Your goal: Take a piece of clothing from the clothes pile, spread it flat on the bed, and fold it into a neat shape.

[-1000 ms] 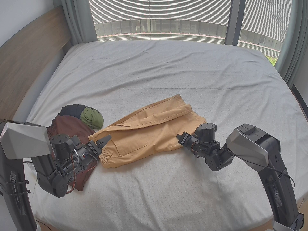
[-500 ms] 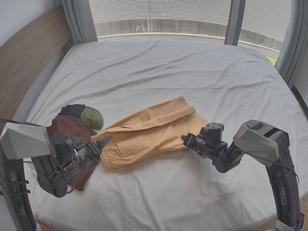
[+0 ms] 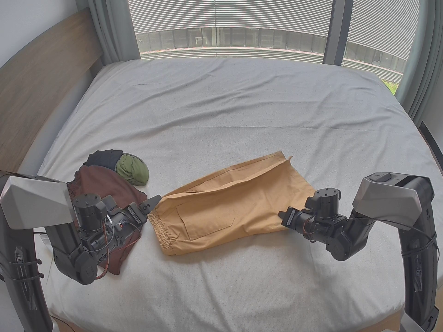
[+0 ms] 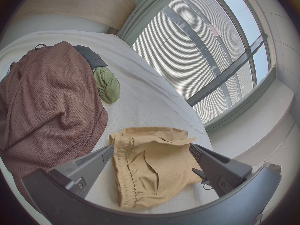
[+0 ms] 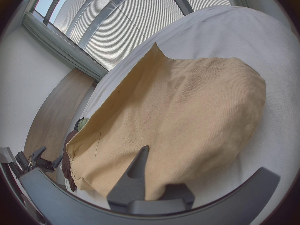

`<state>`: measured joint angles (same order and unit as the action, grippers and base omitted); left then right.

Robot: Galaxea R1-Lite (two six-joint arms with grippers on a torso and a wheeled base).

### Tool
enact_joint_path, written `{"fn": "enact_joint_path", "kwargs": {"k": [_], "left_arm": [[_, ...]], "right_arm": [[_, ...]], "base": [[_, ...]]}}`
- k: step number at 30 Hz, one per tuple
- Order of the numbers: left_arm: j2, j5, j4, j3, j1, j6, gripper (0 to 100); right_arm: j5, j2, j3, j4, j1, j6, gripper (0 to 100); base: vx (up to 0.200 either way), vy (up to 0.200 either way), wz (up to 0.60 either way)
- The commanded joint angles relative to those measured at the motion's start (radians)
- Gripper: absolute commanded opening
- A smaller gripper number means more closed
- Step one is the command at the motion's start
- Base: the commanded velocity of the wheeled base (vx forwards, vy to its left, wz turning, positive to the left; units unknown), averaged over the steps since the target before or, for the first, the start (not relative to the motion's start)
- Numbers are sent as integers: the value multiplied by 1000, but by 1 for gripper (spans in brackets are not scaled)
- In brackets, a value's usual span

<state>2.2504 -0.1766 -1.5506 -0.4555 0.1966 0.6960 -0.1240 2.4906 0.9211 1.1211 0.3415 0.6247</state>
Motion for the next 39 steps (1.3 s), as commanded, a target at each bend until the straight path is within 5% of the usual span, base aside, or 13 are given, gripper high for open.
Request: {"fn": "enact_joint_path", "kwargs": {"k": [1,19,20,39], "left_arm": [[-3,0,0,1,3,-1,100],[-3,0,0,3,6,-1,100],[-3,0,0,3,6,-1,100],[1,2,0,14,27,-1,100]], "right_arm": [[1,-73,-151,60,-10,-8,0],[26,-32,-341,260,-9,-34,0],[24,-30,-349,269,-7,-34,100],[3,-285,-726,418,-9,-51,100]], "base": [[0,0,0],[0,0,0],[0,0,0],[0,0,0]]}}
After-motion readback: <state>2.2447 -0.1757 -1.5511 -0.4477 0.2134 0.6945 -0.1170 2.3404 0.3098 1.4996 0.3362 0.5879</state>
